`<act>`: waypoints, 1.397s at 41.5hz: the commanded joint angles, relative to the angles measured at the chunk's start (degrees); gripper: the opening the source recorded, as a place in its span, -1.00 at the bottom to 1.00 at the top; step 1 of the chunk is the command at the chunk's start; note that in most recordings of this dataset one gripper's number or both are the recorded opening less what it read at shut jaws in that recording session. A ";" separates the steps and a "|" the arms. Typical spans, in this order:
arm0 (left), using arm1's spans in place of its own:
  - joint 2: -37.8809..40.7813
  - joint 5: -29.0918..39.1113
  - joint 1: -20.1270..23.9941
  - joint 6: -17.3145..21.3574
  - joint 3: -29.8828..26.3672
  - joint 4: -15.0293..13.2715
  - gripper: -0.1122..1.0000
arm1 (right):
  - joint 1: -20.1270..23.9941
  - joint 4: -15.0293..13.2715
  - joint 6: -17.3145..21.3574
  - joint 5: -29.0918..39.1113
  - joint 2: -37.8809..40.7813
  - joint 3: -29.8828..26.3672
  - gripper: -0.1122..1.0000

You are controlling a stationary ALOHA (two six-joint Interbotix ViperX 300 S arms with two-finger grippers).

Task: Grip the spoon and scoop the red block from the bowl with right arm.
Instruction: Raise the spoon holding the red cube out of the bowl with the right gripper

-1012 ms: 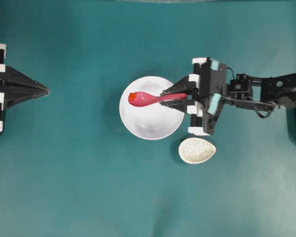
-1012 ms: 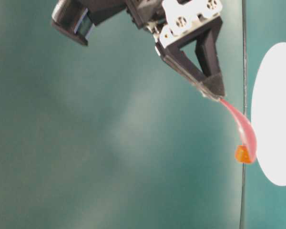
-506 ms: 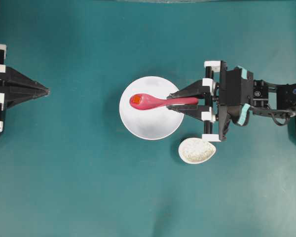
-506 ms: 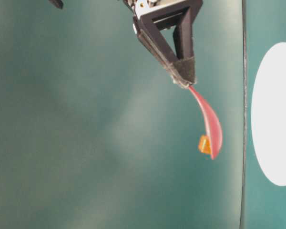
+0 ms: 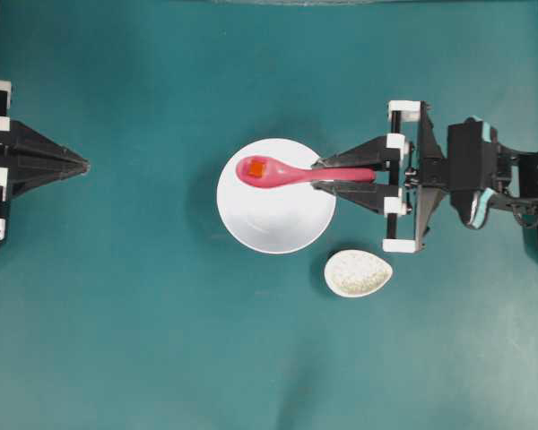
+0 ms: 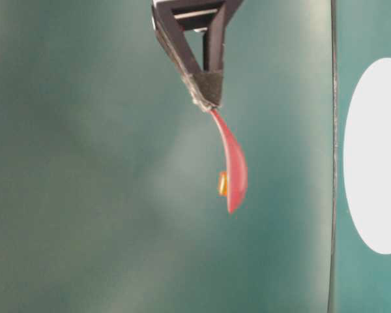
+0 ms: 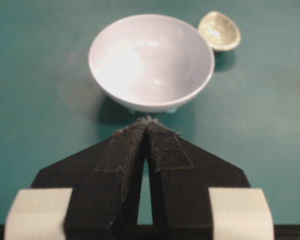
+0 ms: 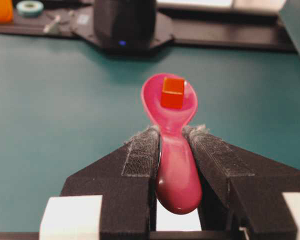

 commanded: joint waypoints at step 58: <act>-0.09 -1.32 -0.44 -0.09 -1.85 0.00 -0.80 | -4.13 -6.06 -4.04 10.81 -5.19 -2.02 -0.35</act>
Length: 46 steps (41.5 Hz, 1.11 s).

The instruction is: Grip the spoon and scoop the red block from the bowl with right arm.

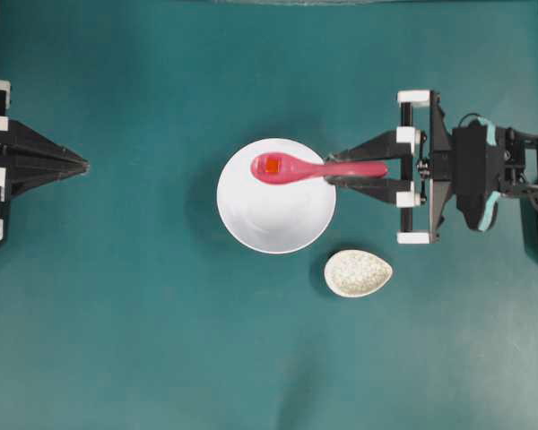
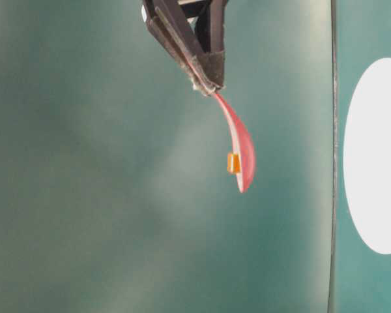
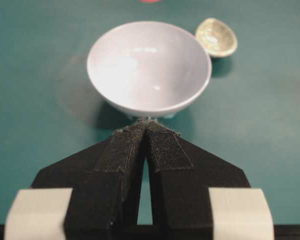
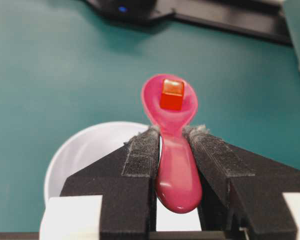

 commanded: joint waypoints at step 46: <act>0.79 -0.62 -0.18 0.35 -1.76 0.00 -0.80 | -0.44 0.79 0.88 -1.76 0.26 -1.93 -0.35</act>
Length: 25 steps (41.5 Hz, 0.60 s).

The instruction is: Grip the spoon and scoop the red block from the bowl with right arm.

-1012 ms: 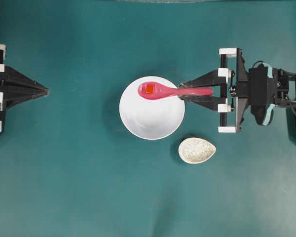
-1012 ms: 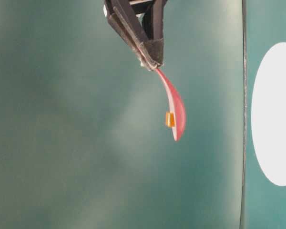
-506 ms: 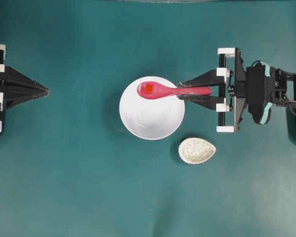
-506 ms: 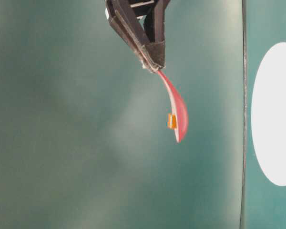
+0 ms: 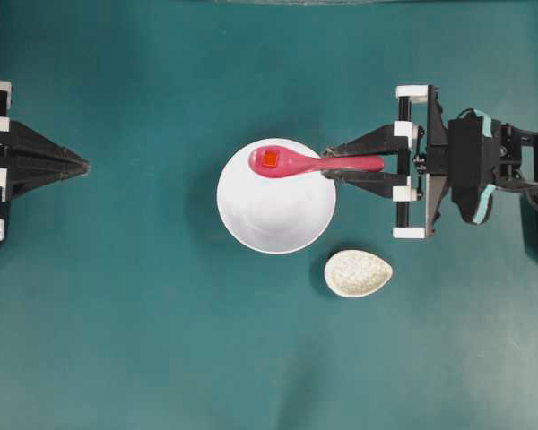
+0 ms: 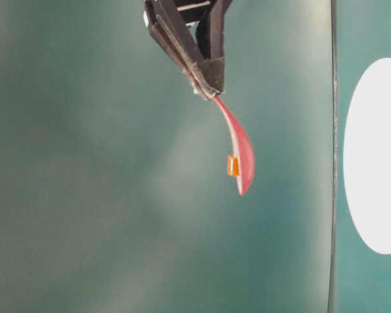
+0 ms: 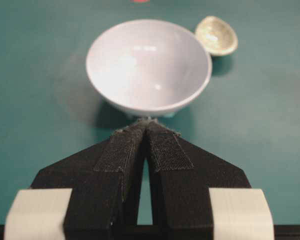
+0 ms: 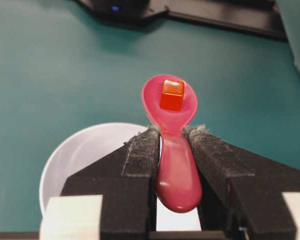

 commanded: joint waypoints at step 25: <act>0.44 -0.26 -0.09 -0.53 -1.58 0.00 -0.80 | 0.00 1.32 1.14 -1.93 -0.35 -1.32 -0.35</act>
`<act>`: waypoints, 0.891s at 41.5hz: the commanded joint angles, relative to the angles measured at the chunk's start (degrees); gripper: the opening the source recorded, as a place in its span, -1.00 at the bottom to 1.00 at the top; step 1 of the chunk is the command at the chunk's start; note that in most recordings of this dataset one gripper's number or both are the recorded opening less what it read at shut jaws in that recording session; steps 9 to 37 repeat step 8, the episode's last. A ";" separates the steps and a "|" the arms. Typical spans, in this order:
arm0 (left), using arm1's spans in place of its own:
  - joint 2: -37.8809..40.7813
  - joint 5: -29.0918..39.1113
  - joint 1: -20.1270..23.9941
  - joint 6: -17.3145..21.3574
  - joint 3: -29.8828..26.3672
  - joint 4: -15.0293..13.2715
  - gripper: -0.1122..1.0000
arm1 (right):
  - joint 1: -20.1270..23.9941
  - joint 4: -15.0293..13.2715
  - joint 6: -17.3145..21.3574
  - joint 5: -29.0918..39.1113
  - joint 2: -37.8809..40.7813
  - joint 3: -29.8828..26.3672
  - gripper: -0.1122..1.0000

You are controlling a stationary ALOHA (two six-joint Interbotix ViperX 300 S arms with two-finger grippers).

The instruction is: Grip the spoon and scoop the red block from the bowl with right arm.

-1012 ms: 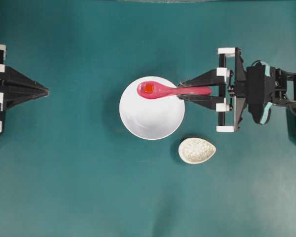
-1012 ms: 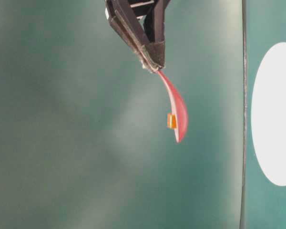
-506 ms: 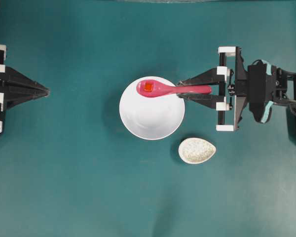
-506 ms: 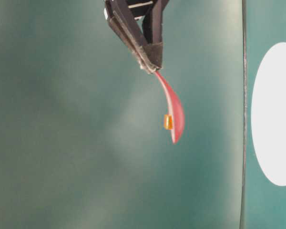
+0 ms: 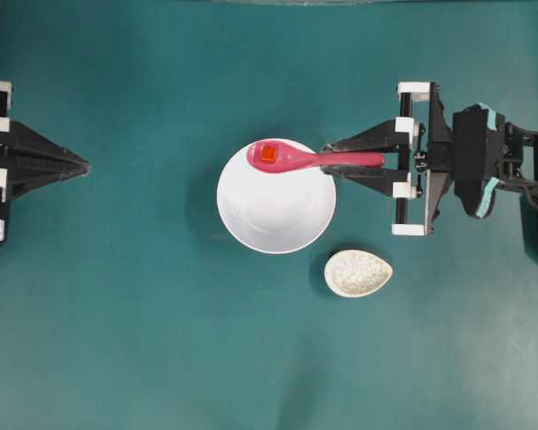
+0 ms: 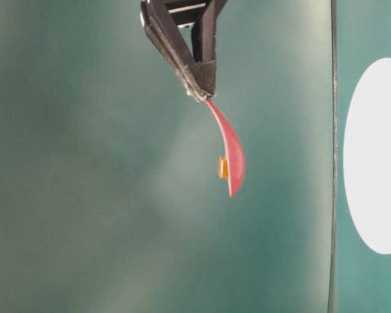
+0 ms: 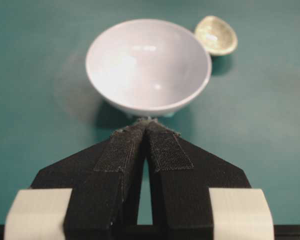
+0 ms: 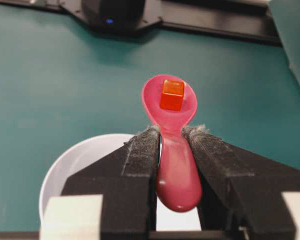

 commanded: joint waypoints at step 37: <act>0.53 -0.35 0.00 -0.09 -1.58 0.00 -0.80 | 0.00 0.18 0.18 -0.35 -0.44 -1.32 -0.35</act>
